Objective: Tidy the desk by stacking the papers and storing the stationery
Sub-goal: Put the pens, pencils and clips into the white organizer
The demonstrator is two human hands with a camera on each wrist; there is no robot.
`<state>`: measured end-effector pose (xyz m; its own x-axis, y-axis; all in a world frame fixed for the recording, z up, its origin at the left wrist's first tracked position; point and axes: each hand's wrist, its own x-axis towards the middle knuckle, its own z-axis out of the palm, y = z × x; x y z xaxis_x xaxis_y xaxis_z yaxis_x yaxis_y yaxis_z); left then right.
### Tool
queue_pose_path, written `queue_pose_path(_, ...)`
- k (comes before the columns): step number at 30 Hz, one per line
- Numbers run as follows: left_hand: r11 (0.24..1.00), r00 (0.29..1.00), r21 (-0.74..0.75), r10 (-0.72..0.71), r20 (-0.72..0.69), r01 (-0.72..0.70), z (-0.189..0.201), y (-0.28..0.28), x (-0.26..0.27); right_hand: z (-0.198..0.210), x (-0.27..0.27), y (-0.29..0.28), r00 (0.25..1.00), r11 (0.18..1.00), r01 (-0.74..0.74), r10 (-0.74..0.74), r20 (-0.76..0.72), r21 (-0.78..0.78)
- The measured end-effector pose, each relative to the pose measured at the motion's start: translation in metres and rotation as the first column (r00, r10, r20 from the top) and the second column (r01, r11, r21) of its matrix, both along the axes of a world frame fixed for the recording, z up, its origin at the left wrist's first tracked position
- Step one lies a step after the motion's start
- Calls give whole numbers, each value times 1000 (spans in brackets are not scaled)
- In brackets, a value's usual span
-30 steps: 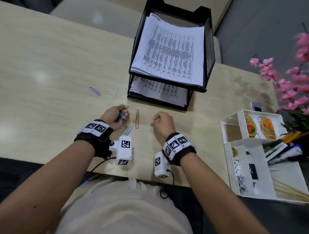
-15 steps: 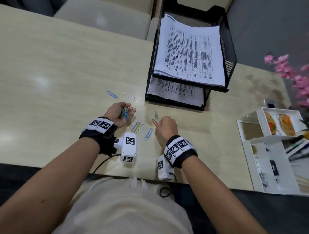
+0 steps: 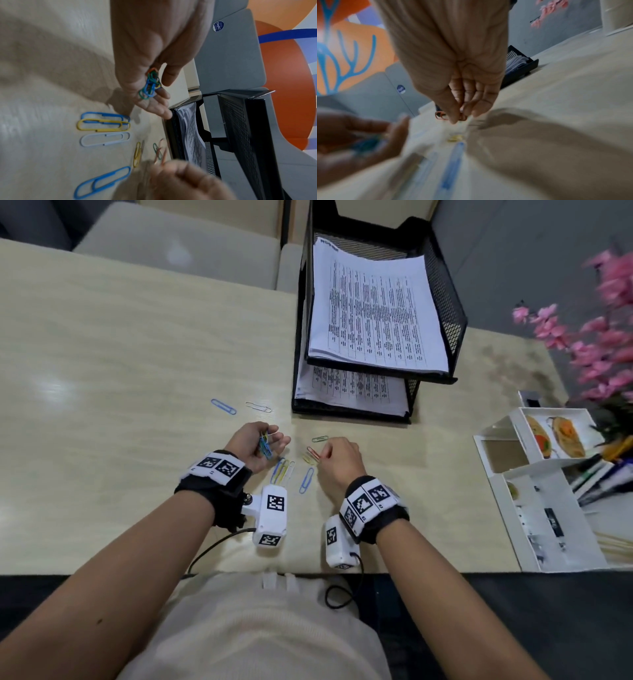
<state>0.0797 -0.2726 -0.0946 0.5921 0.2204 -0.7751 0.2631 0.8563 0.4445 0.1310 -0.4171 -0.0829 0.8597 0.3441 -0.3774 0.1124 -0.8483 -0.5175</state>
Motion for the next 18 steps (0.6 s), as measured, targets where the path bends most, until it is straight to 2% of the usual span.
queue_pose_path(2,1000,1000,-9,-19,11,19,-1,-1,-2,8,1,11,1000,987,-20,23,-15,159)
queue_pose_path(4,996,996,-51,-67,56,70,-2,-5,-3,21,3,24,992,956,-84,108,-70,283)
queue_pose_path(7,991,988,-74,-106,116,116,-1,-8,-2,33,12,37,988,927,-73,117,-99,367)
queue_pose_path(10,989,987,-53,-132,91,137,-1,-3,-3,26,34,34,998,954,-49,58,-19,295)
queue_pose_path(12,987,985,-19,-159,59,161,-2,4,-5,15,43,28,992,983,-116,109,56,145)
queue_pose_path(15,978,977,1,-208,36,208,-6,14,-11,-9,38,19,970,973,-219,224,90,-68)
queue_pose_path(18,983,983,-21,-180,30,181,-10,23,-18,-22,33,17,956,961,-251,265,125,-113)
